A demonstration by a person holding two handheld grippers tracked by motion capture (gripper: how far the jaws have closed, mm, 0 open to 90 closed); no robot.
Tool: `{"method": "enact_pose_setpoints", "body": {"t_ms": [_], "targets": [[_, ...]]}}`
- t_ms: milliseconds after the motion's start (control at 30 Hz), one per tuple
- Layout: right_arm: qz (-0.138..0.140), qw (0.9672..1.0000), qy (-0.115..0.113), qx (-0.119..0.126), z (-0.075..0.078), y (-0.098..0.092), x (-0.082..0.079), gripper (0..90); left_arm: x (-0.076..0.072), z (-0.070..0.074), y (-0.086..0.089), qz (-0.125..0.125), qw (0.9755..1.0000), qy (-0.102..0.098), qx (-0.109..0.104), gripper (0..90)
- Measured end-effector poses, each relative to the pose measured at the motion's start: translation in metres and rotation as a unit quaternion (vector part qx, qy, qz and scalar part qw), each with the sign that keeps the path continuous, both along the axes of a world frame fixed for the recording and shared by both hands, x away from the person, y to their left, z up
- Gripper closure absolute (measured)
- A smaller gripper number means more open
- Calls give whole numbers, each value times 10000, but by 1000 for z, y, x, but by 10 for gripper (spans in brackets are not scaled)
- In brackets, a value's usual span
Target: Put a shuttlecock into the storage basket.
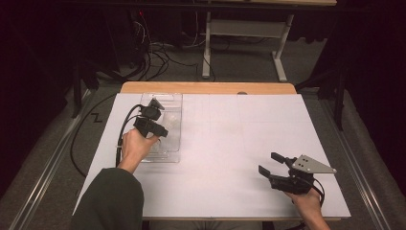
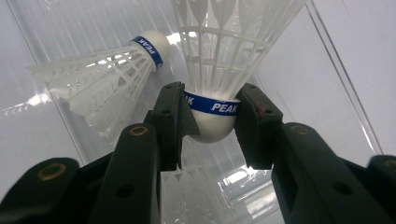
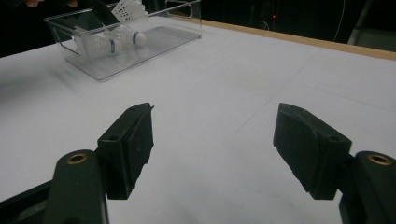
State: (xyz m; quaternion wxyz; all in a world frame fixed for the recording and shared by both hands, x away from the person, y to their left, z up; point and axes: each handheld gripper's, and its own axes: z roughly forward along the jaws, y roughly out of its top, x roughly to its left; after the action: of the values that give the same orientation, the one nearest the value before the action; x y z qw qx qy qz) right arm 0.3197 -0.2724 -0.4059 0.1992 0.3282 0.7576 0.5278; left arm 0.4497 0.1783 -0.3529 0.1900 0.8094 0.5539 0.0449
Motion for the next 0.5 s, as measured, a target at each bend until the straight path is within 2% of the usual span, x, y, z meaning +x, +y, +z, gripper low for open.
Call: {"method": "enact_pose_setpoints", "body": {"t_ms": [433, 500], "targets": [[3, 10000, -21, -27, 0, 0, 0, 291, 1, -3, -3, -29, 10000, 31, 40, 632], [16, 10000, -26, -27, 0, 0, 0, 291, 1, -3, -3, -29, 10000, 29, 60, 570]]}}
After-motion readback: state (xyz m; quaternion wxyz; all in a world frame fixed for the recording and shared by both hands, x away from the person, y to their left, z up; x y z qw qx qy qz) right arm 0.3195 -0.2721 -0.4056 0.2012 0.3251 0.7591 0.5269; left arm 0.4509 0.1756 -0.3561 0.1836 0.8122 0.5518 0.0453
